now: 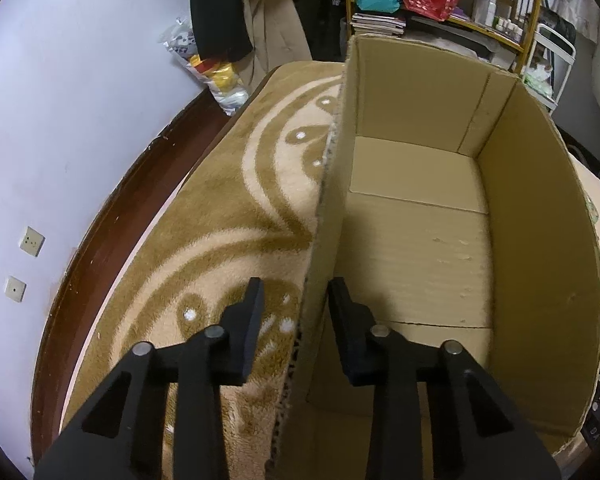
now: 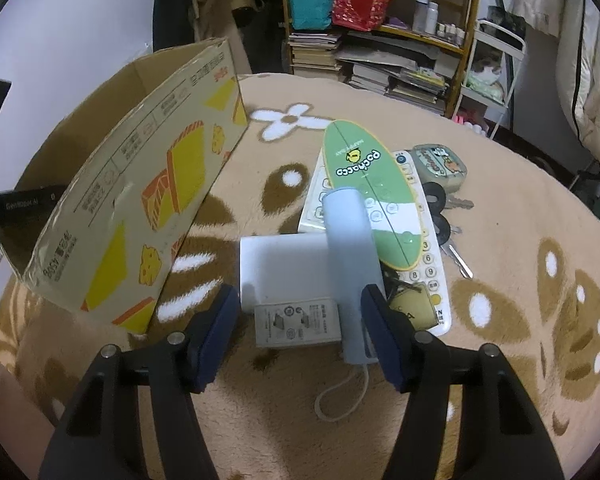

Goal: Organize rigid objects
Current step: 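Clamp the box wall with the left tool while the right tool approaches the white adapter, then grasp the small white power adapter with the right gripper and lift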

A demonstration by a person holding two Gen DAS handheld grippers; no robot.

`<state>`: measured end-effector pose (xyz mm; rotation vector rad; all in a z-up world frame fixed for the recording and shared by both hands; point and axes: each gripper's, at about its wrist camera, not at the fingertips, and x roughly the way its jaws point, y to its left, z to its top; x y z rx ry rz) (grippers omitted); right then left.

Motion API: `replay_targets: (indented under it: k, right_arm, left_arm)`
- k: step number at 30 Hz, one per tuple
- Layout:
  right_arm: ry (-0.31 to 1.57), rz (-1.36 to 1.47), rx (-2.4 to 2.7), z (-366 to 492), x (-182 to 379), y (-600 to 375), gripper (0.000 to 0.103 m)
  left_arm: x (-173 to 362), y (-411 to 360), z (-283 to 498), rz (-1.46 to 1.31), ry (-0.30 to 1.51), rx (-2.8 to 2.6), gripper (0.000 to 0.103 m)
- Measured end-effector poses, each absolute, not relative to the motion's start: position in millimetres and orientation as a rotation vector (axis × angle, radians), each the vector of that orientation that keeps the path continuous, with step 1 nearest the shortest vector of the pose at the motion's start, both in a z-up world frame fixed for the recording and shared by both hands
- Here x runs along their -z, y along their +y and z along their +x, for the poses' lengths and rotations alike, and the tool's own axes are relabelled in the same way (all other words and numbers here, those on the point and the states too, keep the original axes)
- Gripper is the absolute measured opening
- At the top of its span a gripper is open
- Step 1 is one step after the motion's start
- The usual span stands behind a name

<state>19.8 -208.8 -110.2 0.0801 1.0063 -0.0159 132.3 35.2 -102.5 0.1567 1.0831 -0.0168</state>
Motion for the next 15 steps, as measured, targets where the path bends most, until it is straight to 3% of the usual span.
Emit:
replay_targets:
  k: [9,15]
  right_arm:
    - [1.037,0.106,-0.016,20,116,-205,0.065]
    - [1.051,0.095,-0.031,24,121,-202,0.064]
  left_arm:
    - [97,39,132,0.132,1.087,0.041,0.017]
    - [96,35,131,0.162,1.073,0.031,0.017]
